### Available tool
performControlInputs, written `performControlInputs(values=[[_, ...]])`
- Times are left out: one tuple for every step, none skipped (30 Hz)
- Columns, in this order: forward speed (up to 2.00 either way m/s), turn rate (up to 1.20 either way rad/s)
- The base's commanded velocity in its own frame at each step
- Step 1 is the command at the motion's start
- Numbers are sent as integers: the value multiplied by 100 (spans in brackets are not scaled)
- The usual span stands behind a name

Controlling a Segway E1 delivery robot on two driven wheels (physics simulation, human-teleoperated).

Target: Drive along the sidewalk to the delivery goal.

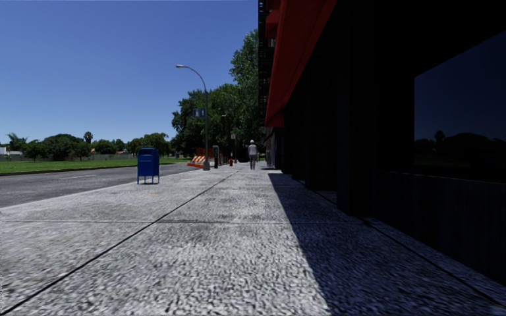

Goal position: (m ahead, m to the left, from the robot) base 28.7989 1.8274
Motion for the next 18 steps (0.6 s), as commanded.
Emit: performControlInputs(values=[[200,0],[200,0],[200,0],[200,0],[200,0],[200,0],[200,0],[200,0],[200,0],[200,0],[200,0],[200,0],[200,0],[200,0],[200,0],[200,0],[200,0],[200,0]])
